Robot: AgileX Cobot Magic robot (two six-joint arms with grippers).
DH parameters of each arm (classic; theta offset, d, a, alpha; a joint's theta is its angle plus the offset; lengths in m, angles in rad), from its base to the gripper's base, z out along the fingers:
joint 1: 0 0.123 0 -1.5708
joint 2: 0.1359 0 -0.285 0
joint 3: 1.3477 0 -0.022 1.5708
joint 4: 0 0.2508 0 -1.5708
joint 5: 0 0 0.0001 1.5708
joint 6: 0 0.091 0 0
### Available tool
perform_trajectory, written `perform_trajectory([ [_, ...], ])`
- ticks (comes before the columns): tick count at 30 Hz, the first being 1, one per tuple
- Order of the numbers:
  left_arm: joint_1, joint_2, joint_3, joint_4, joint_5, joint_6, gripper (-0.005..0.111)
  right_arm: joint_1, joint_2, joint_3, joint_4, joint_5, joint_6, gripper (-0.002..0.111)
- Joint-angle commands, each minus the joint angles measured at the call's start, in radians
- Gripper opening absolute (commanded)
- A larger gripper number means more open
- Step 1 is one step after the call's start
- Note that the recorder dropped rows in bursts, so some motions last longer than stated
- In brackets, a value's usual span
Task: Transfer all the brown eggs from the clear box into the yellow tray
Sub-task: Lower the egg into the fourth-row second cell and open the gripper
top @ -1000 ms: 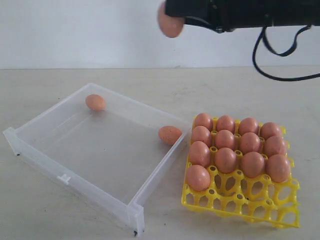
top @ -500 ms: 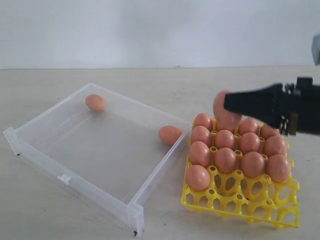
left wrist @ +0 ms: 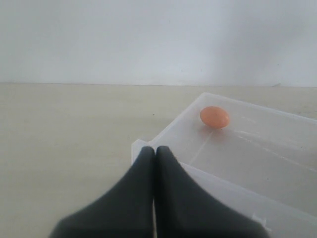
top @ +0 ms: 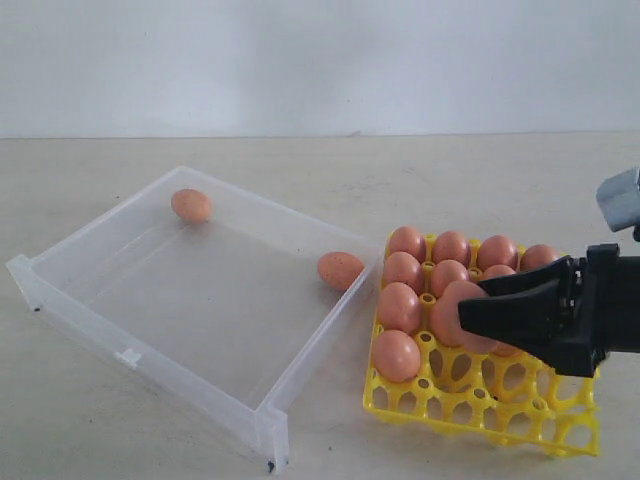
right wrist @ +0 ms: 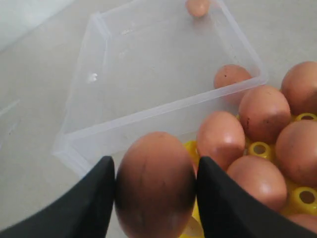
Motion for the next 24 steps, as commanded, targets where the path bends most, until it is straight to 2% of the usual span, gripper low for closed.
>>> perform_trajectory([
  [1, -0.004, -0.003, -0.003, -0.005, 0.000, 0.001, -0.004, 0.069, -0.007, -0.001, -0.004, -0.140, -0.032, 0.000],
  [6, -0.004, -0.003, -0.003, -0.005, 0.000, 0.001, -0.004, 0.188, -0.007, -0.005, 0.028, -0.317, -0.032, 0.000],
  [10, -0.004, -0.003, -0.003, -0.005, 0.000, 0.001, -0.004, 0.234, -0.007, -0.030, 0.030, -0.448, -0.032, 0.000],
  [19, -0.004, -0.003, -0.003, -0.005, 0.000, 0.001, -0.004, 0.242, -0.004, -0.038, 0.033, -0.377, -0.032, 0.000],
  [24, -0.004, -0.003, -0.003, -0.005, 0.000, 0.001, -0.004, 0.242, 0.082, -0.051, 0.075, -0.338, -0.032, 0.000],
])
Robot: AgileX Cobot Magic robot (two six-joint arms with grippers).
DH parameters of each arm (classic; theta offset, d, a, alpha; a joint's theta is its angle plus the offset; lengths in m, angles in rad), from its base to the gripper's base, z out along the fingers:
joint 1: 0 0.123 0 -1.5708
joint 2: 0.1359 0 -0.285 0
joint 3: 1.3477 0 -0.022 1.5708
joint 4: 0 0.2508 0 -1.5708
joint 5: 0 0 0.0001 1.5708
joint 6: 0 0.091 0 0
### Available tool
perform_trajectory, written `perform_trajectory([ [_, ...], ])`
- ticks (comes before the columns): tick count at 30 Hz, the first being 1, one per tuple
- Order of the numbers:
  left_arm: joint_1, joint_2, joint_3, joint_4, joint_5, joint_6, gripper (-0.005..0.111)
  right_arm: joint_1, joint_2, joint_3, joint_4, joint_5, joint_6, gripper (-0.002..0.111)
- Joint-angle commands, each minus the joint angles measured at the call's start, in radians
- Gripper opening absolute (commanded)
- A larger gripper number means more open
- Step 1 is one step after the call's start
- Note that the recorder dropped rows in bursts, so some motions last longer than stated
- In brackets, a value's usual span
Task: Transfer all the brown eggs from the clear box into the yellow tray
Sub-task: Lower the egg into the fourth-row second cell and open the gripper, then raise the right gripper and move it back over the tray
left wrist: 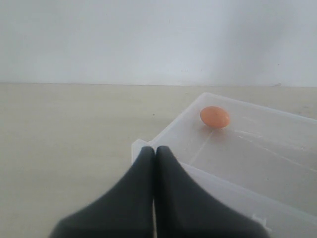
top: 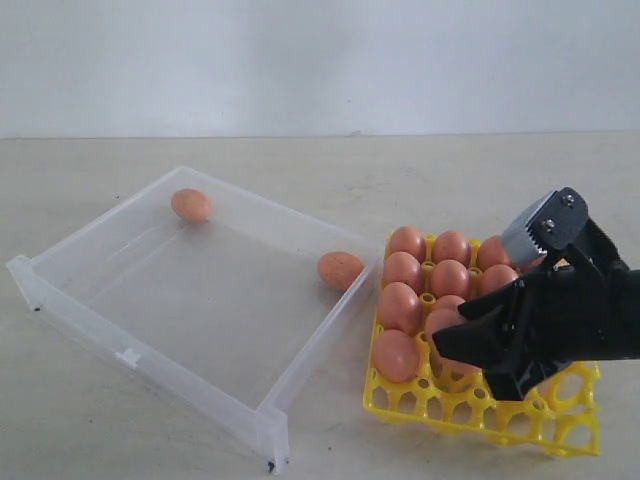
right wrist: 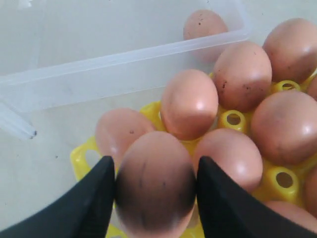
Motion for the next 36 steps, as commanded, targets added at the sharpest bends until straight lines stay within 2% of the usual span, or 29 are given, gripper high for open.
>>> perform_trajectory([
  [1, -0.004, -0.003, -0.003, -0.005, 0.000, 0.001, -0.004, 0.004, 0.071, -0.017, 0.024, 0.045, -0.008, 0.000],
  [11, -0.004, -0.003, -0.003, -0.005, 0.000, 0.001, -0.004, 0.004, 0.084, -0.022, 0.019, 0.048, -0.008, 0.000],
  [13, -0.004, -0.003, -0.003, -0.005, 0.000, 0.001, -0.004, 0.004, 0.084, -0.022, 0.023, 0.048, -0.008, 0.003],
  [16, -0.004, -0.003, -0.003, -0.005, 0.000, 0.001, -0.004, 0.004, 0.084, -0.022, 0.023, 0.054, -0.008, 0.018],
  [20, -0.004, -0.003, -0.003, -0.005, 0.000, 0.001, -0.004, 0.004, 0.084, -0.022, 0.025, 0.062, -0.008, 0.044],
  [22, -0.004, -0.003, -0.003, -0.005, 0.000, 0.001, -0.004, 0.004, 0.082, -0.024, 0.028, 0.062, -0.008, 0.051],
  [32, -0.004, -0.003, -0.003, -0.005, 0.000, 0.001, -0.004, 0.004, 0.061, -0.024, 0.074, 0.065, -0.008, 0.053],
  [36, -0.004, -0.003, -0.003, -0.005, 0.000, 0.001, -0.004, 0.004, 0.018, -0.040, 0.094, 0.119, -0.008, 0.053],
])
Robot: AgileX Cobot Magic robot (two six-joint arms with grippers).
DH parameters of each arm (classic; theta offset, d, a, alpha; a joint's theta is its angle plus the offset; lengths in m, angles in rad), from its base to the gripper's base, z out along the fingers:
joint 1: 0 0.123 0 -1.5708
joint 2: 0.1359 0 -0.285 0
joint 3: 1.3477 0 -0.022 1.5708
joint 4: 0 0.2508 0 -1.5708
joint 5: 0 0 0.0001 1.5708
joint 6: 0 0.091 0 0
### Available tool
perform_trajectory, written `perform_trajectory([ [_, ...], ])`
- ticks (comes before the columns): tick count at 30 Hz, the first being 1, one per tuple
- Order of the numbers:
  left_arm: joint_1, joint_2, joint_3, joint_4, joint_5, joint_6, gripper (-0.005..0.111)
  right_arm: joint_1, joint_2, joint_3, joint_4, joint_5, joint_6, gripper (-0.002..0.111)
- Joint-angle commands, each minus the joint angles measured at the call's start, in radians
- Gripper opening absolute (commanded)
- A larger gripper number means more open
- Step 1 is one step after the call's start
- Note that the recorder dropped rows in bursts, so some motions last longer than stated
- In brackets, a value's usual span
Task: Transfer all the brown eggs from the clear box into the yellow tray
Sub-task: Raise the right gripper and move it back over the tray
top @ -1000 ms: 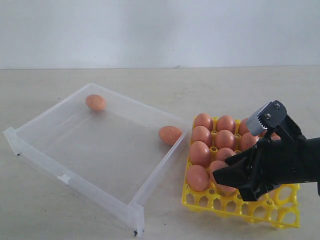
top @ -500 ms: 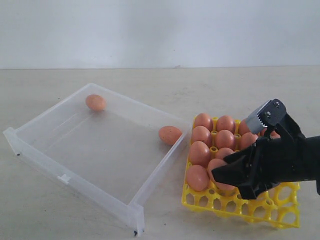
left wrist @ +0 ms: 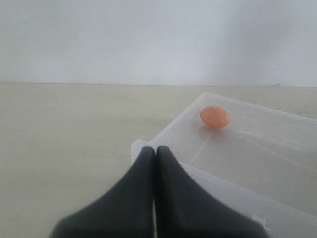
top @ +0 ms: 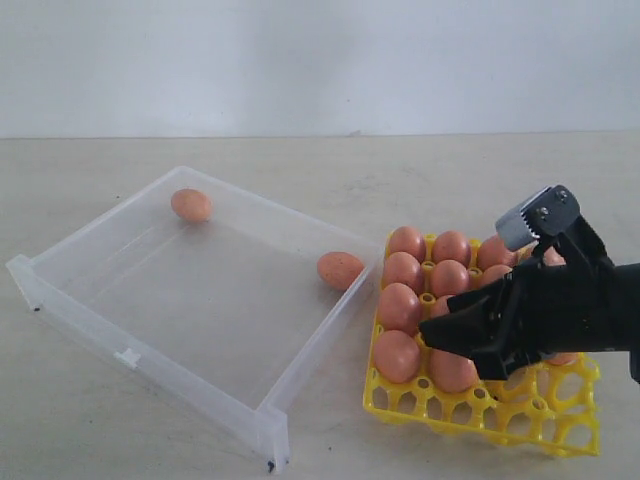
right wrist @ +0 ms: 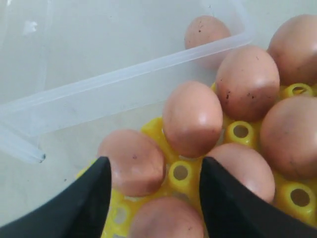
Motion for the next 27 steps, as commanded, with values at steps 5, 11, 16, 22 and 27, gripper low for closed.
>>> perform_trajectory([
  [5, -0.004, -0.003, -0.003, -0.005, 0.000, 0.001, -0.004, 0.004, -0.122, -0.098, 0.029, 0.176, -0.008, 0.052],
  [11, -0.004, -0.003, -0.003, -0.005, 0.000, 0.001, -0.004, 0.162, -0.140, -0.365, 0.029, 0.259, -0.006, 0.008],
  [16, -0.004, -0.003, -0.003, -0.005, 0.000, 0.001, -0.004, 0.471, -0.033, -0.596, 0.029, -0.149, -0.007, 0.000],
  [22, -0.004, -0.003, -0.003, -0.005, 0.000, 0.001, -0.004, 0.756, 0.170, -0.729, 0.029, -1.208, -0.006, 0.000],
  [27, -0.004, -0.003, -0.003, -0.005, 0.000, 0.001, -0.004, 0.864, 0.235, -0.831, 0.029, -1.394, -0.010, 0.000],
])
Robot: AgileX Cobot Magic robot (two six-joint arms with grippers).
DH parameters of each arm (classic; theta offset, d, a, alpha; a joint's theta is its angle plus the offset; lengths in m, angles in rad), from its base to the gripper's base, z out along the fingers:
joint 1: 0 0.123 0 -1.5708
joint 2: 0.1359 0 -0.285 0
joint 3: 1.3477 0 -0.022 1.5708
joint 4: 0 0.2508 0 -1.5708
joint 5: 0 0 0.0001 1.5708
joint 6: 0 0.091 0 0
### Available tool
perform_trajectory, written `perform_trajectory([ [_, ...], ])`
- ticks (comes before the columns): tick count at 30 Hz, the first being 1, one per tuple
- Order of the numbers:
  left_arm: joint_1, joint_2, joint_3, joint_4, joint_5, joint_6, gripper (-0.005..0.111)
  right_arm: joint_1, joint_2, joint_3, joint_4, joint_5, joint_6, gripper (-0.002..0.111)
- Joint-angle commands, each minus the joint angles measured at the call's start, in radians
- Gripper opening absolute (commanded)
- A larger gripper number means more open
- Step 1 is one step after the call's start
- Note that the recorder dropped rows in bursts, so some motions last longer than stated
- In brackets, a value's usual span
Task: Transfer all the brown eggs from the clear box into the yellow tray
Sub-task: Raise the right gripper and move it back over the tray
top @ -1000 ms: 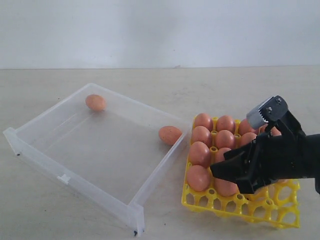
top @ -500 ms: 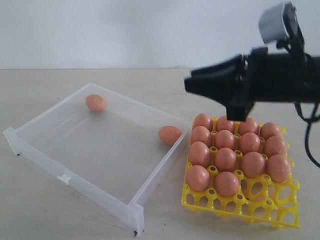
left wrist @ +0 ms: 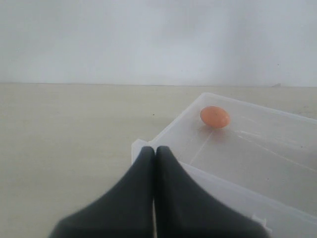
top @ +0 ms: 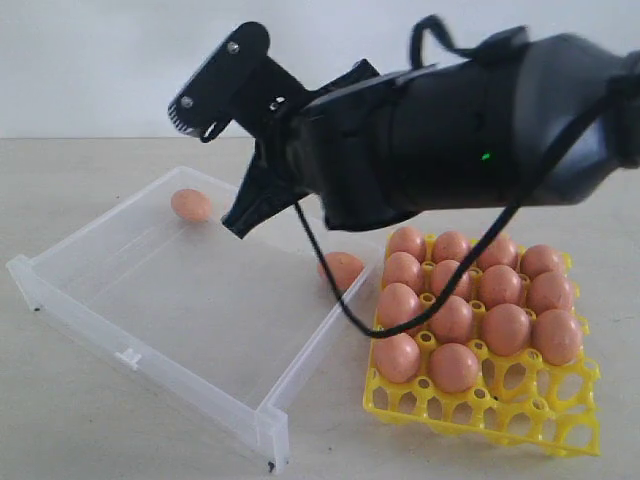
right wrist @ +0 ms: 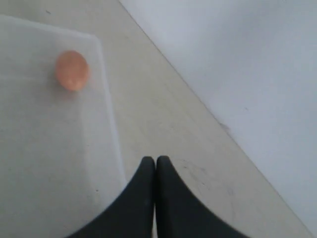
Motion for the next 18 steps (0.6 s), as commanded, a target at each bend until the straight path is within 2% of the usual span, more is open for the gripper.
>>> perform_trajectory([
  [1, -0.004, -0.003, -0.003, -0.005, 0.000, 0.001, -0.004, 0.059, 0.030, -0.092, 0.004, -0.112, -0.012, 0.000],
  [4, -0.004, -0.003, -0.003, -0.005, 0.000, 0.001, -0.004, 0.044, 0.069, -0.118, 0.004, -0.067, -0.012, 0.000],
  [7, -0.004, -0.003, -0.003, -0.005, 0.000, 0.001, -0.004, 0.046, 0.075, -0.116, -0.117, -0.060, -0.012, 0.000],
  [10, -0.004, -0.003, -0.003, -0.005, 0.000, 0.001, -0.004, 0.073, 0.075, -0.116, -0.408, -0.060, -0.012, 0.000],
  [15, -0.004, -0.003, -0.003, -0.005, 0.000, 0.001, -0.004, 0.102, 0.075, -0.116, -1.132, -0.056, 0.014, 0.000],
  [16, -0.004, -0.003, -0.003, -0.005, 0.000, 0.001, -0.004, 0.102, 0.075, -0.119, -1.219, -0.060, 0.078, 0.000],
  [18, -0.004, -0.003, -0.003, -0.005, 0.000, 0.001, -0.004, 0.108, 0.075, -0.150, -1.168, -0.036, 0.270, 0.000],
])
